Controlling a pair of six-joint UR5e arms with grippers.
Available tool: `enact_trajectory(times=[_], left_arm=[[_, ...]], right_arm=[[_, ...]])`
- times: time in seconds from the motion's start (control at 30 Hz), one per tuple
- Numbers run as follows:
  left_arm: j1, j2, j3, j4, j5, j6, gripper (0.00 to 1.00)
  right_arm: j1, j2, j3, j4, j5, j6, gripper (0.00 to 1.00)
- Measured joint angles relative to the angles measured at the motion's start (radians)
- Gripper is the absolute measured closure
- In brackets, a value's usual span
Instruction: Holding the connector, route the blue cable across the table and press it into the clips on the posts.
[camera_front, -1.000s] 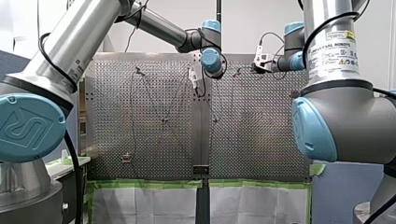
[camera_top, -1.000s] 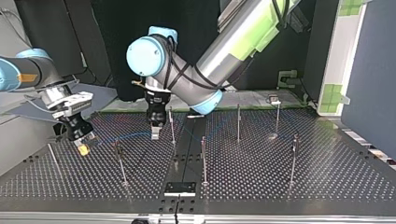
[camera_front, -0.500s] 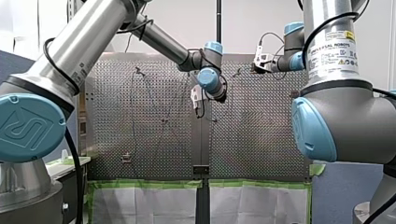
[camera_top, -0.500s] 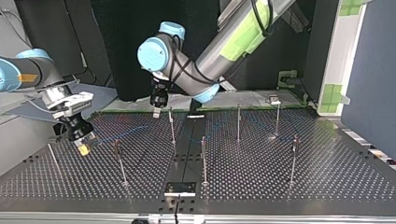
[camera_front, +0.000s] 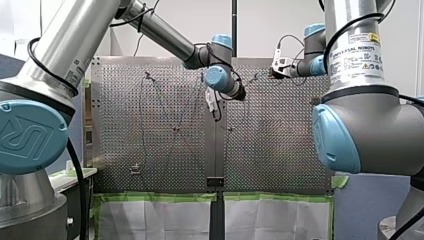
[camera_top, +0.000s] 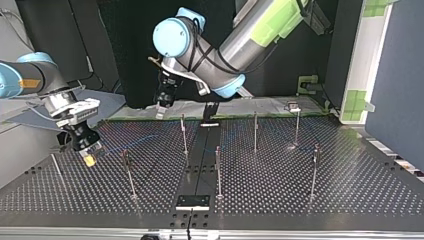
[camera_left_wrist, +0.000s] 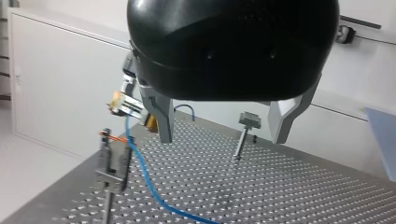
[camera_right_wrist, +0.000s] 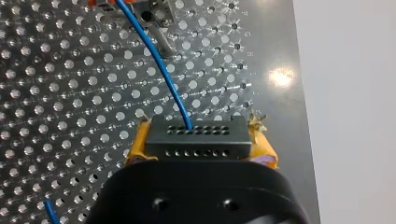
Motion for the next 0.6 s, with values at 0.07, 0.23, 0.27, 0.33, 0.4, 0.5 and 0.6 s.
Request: enact_trajectory(times=[0.07,0.23,0.27,0.33,0.4,0.5,0.6], left_arm=[[-0.001,0.017,-0.017,0.017,-0.006,-0.002,0.0],[0.0,0.06,-0.06,0.06,-0.015,-0.007,0.0],[0.0,0.068,-0.068,0.068,-0.02,-0.01,0.0],[0.002,0.087,-0.087,0.087,-0.034,-0.019,0.0],[0.004,0.103,-0.103,0.098,-0.048,-0.023,0.0],[0.006,0.13,-0.13,0.109,-0.074,-0.025,0.0],[0.007,0.155,-0.155,0.127,-0.098,-0.028,0.0]], right_arm=[[0.0,0.0,0.0,0.0,0.0,0.0,1.0],[0.0,0.0,0.0,0.0,0.0,0.0,1.0],[0.0,0.0,0.0,0.0,0.0,0.0,1.0],[0.0,0.0,0.0,0.0,0.0,0.0,1.0],[0.0,0.0,0.0,0.0,0.0,0.0,1.0],[0.0,0.0,0.0,0.0,0.0,0.0,1.0],[0.0,0.0,0.0,0.0,0.0,0.0,1.0]])
